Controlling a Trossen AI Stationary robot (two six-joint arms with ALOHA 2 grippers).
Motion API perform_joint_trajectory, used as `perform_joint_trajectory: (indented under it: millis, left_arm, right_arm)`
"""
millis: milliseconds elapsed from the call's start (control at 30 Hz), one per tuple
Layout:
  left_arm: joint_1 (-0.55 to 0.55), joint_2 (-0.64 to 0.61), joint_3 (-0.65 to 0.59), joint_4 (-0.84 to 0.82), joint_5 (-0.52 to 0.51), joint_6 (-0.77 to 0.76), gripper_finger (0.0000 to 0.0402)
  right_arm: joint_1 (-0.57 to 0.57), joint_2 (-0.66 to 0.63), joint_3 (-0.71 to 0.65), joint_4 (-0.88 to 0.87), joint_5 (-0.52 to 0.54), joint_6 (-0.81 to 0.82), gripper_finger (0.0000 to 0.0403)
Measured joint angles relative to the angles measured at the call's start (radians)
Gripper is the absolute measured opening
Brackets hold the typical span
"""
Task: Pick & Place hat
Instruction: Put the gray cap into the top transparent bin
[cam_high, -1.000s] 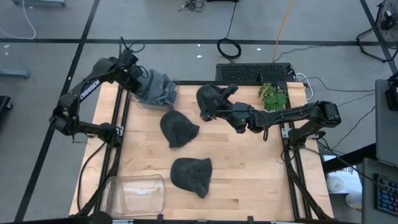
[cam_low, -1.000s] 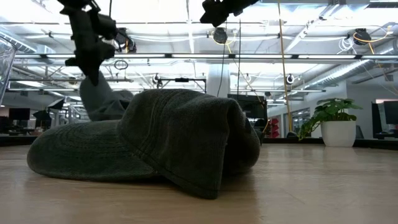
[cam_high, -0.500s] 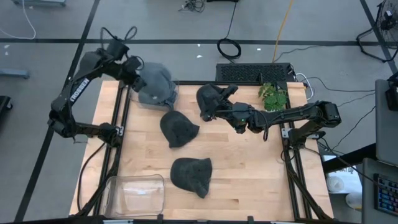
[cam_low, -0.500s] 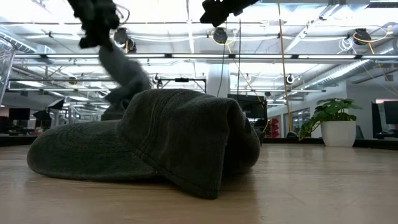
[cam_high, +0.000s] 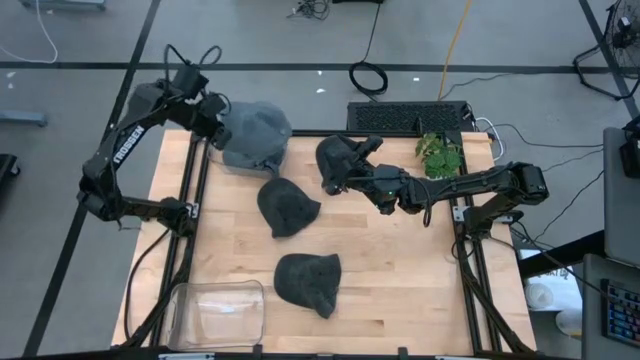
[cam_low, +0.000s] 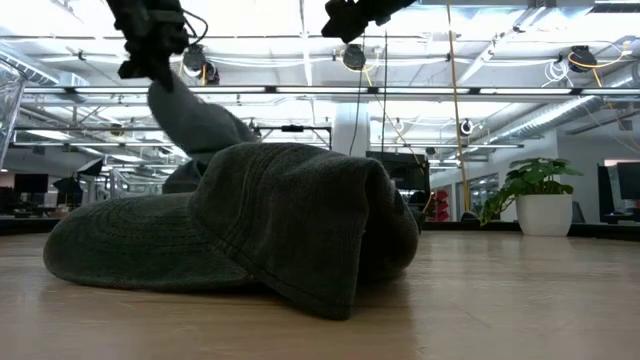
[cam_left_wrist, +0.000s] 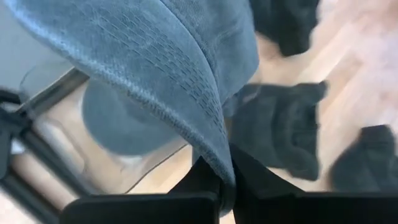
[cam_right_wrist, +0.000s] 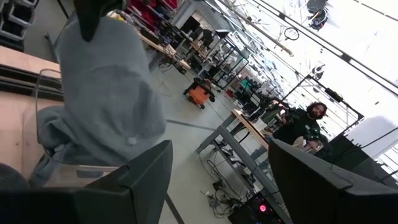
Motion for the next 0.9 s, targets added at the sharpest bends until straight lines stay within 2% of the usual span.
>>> perform_joint_trajectory:
  millis: [133,333,467,700,900]
  left_arm:
    - [0.024,0.001,-0.057,0.002,-0.047,0.0,0.0008]
    - [0.069,-0.001,-0.103,0.009,-0.03,0.014,0.0008]
    - [0.096,-0.019,-0.024,-0.043,-0.022,0.014,0.0008]
    - [0.112,-0.031,0.182,-0.239,-0.027,0.015,0.0008]
    - [0.106,-0.033,0.258,-0.247,-0.066,-0.081,0.0008]
  right_arm:
    - [0.0,0.0,0.0,0.0,0.0,0.001,0.0254]
    - [0.0,0.0,0.0,0.0,0.0,0.007,0.0254]
    - [0.0,0.0,0.0,0.0,0.0,0.007,0.0254]
    - [0.0,0.0,0.0,0.0,0.0,0.007,0.0254]
    - [0.0,0.0,0.0,0.0,0.0,0.007,0.0254]
